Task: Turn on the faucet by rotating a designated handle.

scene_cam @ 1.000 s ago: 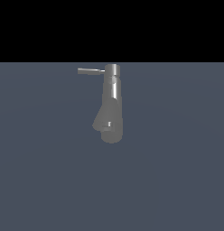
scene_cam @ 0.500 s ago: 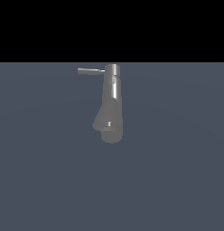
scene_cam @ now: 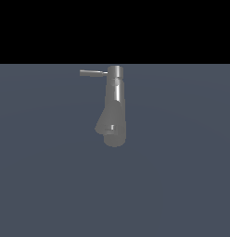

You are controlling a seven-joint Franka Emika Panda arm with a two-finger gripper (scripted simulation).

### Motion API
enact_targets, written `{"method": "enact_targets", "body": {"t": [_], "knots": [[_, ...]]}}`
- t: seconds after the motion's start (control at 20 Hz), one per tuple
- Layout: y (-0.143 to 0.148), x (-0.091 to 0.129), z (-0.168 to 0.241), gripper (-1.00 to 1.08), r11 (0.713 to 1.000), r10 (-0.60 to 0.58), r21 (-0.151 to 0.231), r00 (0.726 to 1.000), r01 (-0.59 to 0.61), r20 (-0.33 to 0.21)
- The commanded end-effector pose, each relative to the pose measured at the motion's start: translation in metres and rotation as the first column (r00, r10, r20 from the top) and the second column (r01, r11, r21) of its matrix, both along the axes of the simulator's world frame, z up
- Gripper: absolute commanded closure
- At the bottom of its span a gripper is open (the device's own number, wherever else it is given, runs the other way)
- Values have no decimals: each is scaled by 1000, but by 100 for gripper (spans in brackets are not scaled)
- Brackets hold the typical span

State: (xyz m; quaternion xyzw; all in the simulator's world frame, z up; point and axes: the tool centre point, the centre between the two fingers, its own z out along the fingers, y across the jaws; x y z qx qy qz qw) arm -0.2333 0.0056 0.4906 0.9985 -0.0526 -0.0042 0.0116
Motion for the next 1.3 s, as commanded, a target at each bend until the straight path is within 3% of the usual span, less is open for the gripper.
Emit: {"method": "enact_targets", "body": {"t": [0.0,0.3,0.6,0.9,1.25], "knots": [[2,11,-1,108,999,-40,8,999,40,-2],[9,45,-8,108,985,-168,31,986,169,-11],[17,83,-20,108,949,-310,48,951,311,-26],[25,120,-36,108,892,-447,54,893,449,-45],[36,163,-60,108,799,-597,50,800,600,-65]]}}
